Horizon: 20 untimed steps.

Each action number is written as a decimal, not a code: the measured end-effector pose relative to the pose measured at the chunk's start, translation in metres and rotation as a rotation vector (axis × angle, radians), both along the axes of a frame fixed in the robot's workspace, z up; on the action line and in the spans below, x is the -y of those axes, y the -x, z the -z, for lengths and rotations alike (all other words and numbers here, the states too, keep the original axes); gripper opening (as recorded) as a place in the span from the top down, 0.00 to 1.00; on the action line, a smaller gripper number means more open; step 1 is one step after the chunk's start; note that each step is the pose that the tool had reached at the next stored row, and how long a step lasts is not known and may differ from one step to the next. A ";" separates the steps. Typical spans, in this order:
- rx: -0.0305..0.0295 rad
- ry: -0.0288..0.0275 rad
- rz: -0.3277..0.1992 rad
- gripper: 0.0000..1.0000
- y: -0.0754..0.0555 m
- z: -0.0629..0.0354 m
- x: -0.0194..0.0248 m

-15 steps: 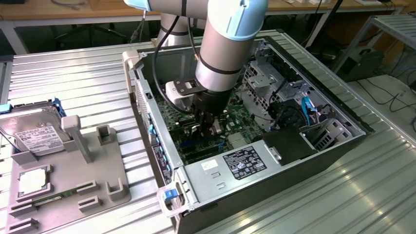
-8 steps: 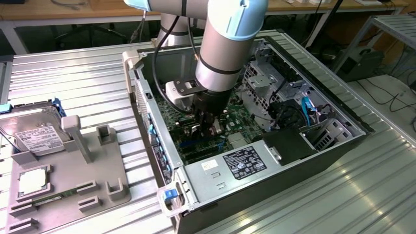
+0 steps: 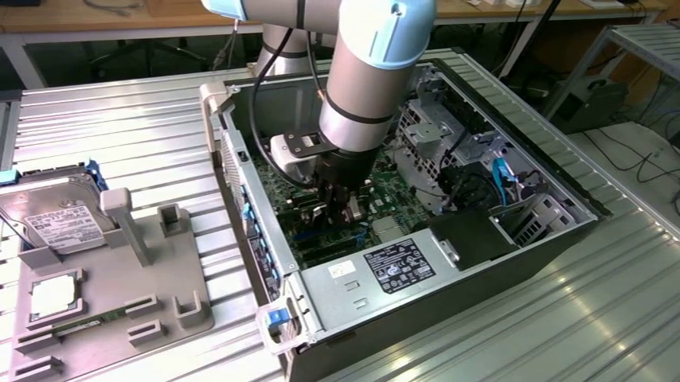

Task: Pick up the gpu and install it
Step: 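Insert the gpu into the slot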

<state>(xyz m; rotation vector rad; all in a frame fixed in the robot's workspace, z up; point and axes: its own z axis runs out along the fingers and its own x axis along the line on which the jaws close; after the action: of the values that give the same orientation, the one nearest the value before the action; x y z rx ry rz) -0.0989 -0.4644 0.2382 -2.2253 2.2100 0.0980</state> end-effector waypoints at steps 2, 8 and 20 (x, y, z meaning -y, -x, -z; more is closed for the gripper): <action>0.0000 0.0000 0.000 0.72 0.000 0.0000 0.0000; 0.0001 0.0004 0.000 0.72 0.000 0.0054 -0.0002; 0.0006 -0.0017 0.001 0.71 0.000 0.0063 -0.0005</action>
<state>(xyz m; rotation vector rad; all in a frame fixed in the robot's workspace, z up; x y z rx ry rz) -0.0993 -0.4639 0.2319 -2.2235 2.2094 0.0992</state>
